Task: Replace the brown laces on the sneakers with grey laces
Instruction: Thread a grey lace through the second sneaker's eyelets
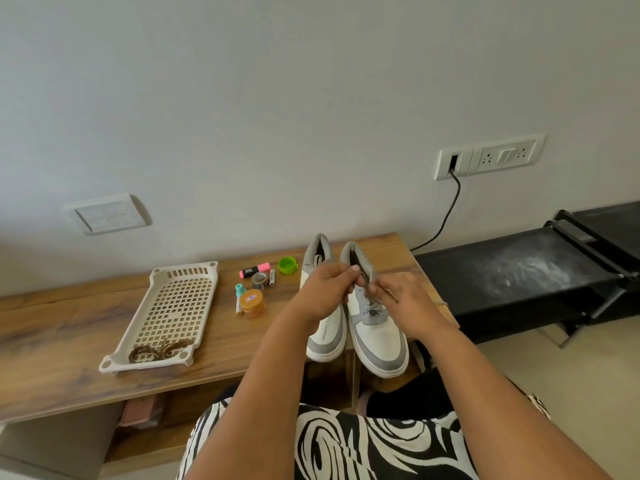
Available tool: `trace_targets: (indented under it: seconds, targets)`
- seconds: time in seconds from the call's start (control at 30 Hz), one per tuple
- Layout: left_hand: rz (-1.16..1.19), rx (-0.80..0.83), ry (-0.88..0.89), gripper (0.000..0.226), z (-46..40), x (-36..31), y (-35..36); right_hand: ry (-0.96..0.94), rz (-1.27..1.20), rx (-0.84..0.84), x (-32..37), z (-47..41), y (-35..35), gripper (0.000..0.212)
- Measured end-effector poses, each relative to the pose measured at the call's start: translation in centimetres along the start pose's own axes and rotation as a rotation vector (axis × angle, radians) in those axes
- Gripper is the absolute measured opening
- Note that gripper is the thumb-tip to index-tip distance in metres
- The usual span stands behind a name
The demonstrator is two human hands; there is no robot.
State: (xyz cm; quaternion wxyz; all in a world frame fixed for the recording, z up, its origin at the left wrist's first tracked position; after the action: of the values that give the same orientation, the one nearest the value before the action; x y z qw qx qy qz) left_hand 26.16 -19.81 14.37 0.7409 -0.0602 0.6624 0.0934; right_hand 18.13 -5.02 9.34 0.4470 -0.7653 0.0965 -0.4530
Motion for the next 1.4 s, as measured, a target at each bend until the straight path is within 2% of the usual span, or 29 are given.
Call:
trace_targets:
  seconds: [0.07, 0.13, 0.2, 0.33, 0.4, 0.47, 0.57, 0.63, 0.7, 0.77, 0.8, 0.83, 0.9, 0.93, 0.97, 1.0, 1.07, 1.1, 1.17, 1.27, 1.33, 1.4]
  targets:
    - [-0.009, -0.048, -0.007, 0.034, -0.3, -0.1, -0.7, 0.1, 0.098, -0.004, -1.4, 0.0, -0.6, 0.029]
    - [0.014, -0.093, -0.001, 0.035, -0.4, -0.2, -1.8, 0.281, 0.2, -0.011, -2.9, 0.1, -1.9, 0.031]
    - [0.026, -0.077, -0.005, 0.034, -0.6, 0.0, -2.4, 0.348, 0.17, -0.015, -3.6, -0.1, -2.4, 0.025]
    - [-0.055, -0.004, -0.048, 0.034, -1.2, 1.0, -1.1, 0.116, -0.114, 0.145, -0.1, -0.4, -0.7, 0.037]
    - [-0.045, -0.037, -0.046, 0.034, -1.5, 1.2, -0.5, 0.061, -0.085, 0.176, 0.7, -0.4, 0.1, 0.017]
    - [-0.007, -0.091, -0.045, 0.033, -1.6, 1.4, -0.6, 0.119, -0.045, 0.063, -0.1, -0.7, -0.2, 0.009]
    - [-0.013, -0.133, -0.037, 0.031, -1.7, 1.3, -2.1, 0.325, 0.113, -0.135, -3.4, -1.2, -2.5, 0.017]
    - [-0.009, -0.147, -0.021, 0.03, -1.7, 1.2, -3.0, 0.448, 0.278, -0.02, -5.5, -0.9, -3.4, 0.019]
    - [-0.061, -0.144, -0.018, 0.027, -2.0, 1.6, -3.2, 0.408, 0.277, 0.17, -5.3, -0.8, -2.8, 0.031]
    - [-0.195, -0.111, -0.037, 0.027, -2.6, 2.6, -2.3, 0.27, -0.013, 0.271, -3.4, -1.3, -1.4, 0.056]
    - [-0.239, -0.094, -0.042, 0.029, -3.0, 3.1, -1.7, 0.215, -0.163, 0.297, -2.3, -1.6, -0.5, 0.058]
    - [-0.245, -0.096, -0.041, 0.032, -3.5, 3.7, -1.0, 0.18, -0.234, 0.31, -1.7, -2.0, 0.3, 0.05]
    - [-0.187, -0.175, -0.038, 0.035, -4.5, 4.4, -0.2, 0.197, -0.247, 0.309, -1.2, -2.5, 1.1, 0.02]
    - [-0.154, -0.236, -0.026, 0.037, -5.0, 4.8, 0.0, 0.235, -0.263, 0.306, -1.4, -2.7, 1.1, 0.013]
    - [-0.15, -0.291, -0.004, 0.037, -5.3, 5.1, 0.1, 0.283, -0.271, 0.307, -1.7, -2.8, 0.9, 0.015]
    - [-0.213, -0.327, 0.024, 0.033, -5.6, 5.6, 0.1, 0.332, -0.238, 0.303, -2.3, -2.8, 0.6, 0.018]
    - [-0.482, -0.343, 0.118, 0.026, -6.0, 6.4, 0.4, 0.422, -0.021, 0.275, -4.0, -2.8, -0.4, 0.025]
    - [-0.602, -0.32, 0.164, 0.03, -6.3, 6.8, 0.7, 0.461, 0.083, 0.274, -4.8, -2.7, -0.9, 0.029]
    - [-0.755, -0.264, 0.202, 0.042, -7.0, 7.1, 1.6, 0.524, 0.138, 0.326, -5.7, -2.6, -1.1, 0.032]
    - [-0.935, -0.208, 0.167, 0.051, -8.1, 7.7, 2.9, 0.508, 0.144, 0.429, -5.3, -2.4, -0.3, 0.027]
    - [-1.026, -0.206, 0.139, 0.044, -8.6, 8.2, 3.3, 0.478, 0.214, 0.405, -4.9, -2.6, 0.1, 0.03]
    - [-0.974, -0.22, 0.164, 0.032, -8.8, 8.6, 3.3, 0.498, 0.189, 0.334, -5.2, -2.9, 0.1, 0.03]
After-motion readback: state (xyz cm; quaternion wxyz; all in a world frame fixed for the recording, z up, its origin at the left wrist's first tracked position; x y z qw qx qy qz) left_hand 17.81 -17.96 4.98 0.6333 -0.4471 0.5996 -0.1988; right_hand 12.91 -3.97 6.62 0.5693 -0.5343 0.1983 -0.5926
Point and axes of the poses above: each hand's wrist, its own z-axis away from the middle knuckle, its own y-axis out of the palm, x = y × z, the point moved 2 cm from there along -z, towards the middle knuckle, and after that the axes turned 14 degrees about z, right-handed, at the moved point
